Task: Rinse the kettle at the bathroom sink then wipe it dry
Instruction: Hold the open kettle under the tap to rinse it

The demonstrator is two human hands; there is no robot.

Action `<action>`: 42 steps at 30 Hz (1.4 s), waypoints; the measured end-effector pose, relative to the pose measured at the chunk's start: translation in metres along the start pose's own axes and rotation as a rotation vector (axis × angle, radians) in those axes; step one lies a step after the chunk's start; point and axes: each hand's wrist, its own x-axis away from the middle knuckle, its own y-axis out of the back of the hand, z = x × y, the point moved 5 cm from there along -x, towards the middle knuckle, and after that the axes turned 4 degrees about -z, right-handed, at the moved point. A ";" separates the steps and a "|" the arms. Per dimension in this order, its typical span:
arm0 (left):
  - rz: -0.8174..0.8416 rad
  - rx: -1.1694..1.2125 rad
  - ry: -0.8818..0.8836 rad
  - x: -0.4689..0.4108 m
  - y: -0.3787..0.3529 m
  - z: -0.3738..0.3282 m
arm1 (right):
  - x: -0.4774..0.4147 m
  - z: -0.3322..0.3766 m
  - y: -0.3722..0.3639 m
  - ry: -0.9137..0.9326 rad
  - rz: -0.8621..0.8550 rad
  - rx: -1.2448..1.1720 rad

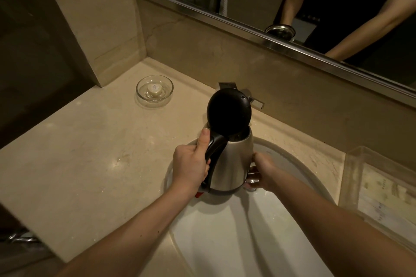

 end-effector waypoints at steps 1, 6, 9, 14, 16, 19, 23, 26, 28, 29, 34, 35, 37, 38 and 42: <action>-0.004 0.003 0.001 0.000 0.000 0.001 | -0.002 -0.001 0.002 0.004 0.006 0.003; -0.029 0.008 0.003 -0.001 -0.001 0.003 | -0.006 0.020 0.016 0.121 -0.071 -0.002; -0.032 0.006 0.009 -0.002 -0.001 0.004 | -0.002 0.049 0.026 0.248 -0.166 -0.140; -0.028 0.005 0.021 -0.002 -0.002 0.004 | 0.012 0.093 0.032 0.425 -0.216 -0.292; -0.023 0.012 0.027 -0.001 -0.002 0.004 | 0.019 0.106 0.031 0.486 -0.246 -0.272; -0.023 0.016 0.031 -0.001 -0.002 0.004 | 0.024 0.115 0.025 0.510 -0.245 -0.229; -0.019 0.019 0.033 -0.002 0.001 0.006 | 0.025 0.114 0.021 0.514 -0.276 -0.204; -0.018 0.018 0.036 -0.001 0.002 0.006 | 0.024 0.110 0.019 0.525 -0.337 -0.202; -0.015 0.015 0.030 -0.001 0.002 0.006 | 0.027 0.108 0.016 0.557 -0.367 -0.171; -0.014 0.012 0.025 -0.001 0.002 0.005 | 0.030 0.108 0.014 0.588 -0.366 -0.139; -0.018 -0.009 0.011 0.002 0.004 0.004 | 0.033 0.102 0.018 0.663 -0.327 -0.122; -0.021 -0.016 0.006 0.002 0.006 0.005 | 0.030 0.094 0.017 0.647 -0.341 -0.121; -0.023 -0.023 0.002 0.003 0.007 0.006 | 0.019 0.067 0.014 0.514 -0.376 -0.094; -0.020 -0.021 0.004 0.004 0.008 0.006 | 0.013 0.048 0.011 0.394 -0.360 -0.077; -0.001 -0.028 -0.003 0.010 0.014 0.009 | 0.019 -0.014 -0.010 -0.064 -0.004 -0.076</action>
